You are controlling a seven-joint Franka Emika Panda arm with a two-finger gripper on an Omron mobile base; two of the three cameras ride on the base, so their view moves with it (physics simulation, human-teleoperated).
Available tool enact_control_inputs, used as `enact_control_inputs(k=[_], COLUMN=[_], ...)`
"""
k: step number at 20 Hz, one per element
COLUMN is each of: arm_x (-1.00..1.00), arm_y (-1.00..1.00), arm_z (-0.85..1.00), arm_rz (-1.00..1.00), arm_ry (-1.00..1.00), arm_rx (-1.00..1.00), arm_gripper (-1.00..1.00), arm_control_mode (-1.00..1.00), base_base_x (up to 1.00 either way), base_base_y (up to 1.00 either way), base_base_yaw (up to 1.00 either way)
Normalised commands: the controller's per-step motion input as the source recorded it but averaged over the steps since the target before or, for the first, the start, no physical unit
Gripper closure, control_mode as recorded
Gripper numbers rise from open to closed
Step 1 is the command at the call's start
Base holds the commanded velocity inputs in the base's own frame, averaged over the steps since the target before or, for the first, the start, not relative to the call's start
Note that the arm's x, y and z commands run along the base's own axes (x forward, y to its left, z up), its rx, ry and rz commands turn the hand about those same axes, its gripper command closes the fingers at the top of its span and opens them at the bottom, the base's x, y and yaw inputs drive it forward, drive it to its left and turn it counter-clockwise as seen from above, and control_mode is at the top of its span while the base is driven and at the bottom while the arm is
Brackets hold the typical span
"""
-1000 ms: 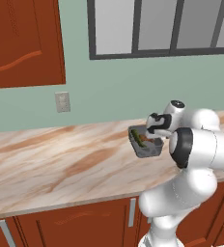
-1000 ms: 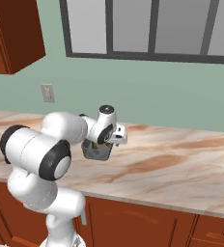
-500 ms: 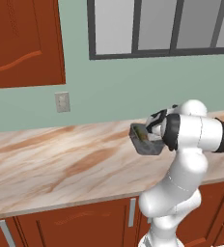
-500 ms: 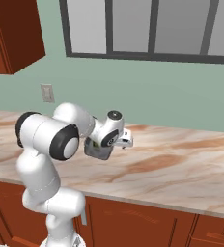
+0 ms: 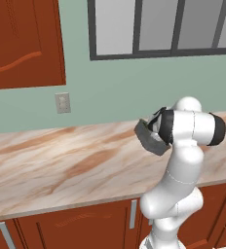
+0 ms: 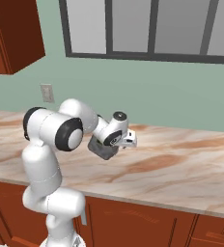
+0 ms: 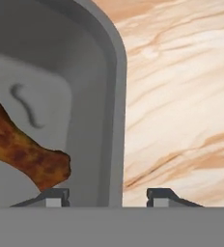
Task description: Place the tupperware on the top shelf of the fridge. Make space for the tupperware among the existing items by rearranging them on the shelves if needed. Close the fridge door when finished.
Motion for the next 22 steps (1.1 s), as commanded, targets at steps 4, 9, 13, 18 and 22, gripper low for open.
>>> enact_control_inputs(k=[4, 9, 13, 18, 22], arm_x=[0.0, -0.16, -0.49, -0.58, -0.91], arm_y=[0.17, 0.31, 0.21, 0.21, 0.32], arm_z=[-0.07, 0.12, 0.68, 0.99, 1.0], arm_rz=[-0.01, 0.0, 0.0, 0.0, -0.02], arm_ry=[-0.01, 0.0, -0.07, -0.25, -0.34], arm_rx=[0.0, 0.0, 0.0, 0.0, 0.0], arm_gripper=[1.0, 1.0, 1.0, 1.0, 1.0], arm_control_mode=[-1.0, -1.0, -1.0, -1.0, -1.0], base_base_x=[0.0, 0.0, 0.0, 0.0, 0.0], base_base_y=[0.0, 0.0, 0.0, 0.0, 0.0], base_base_yaw=[0.0, 0.0, 0.0, 0.0, 0.0])
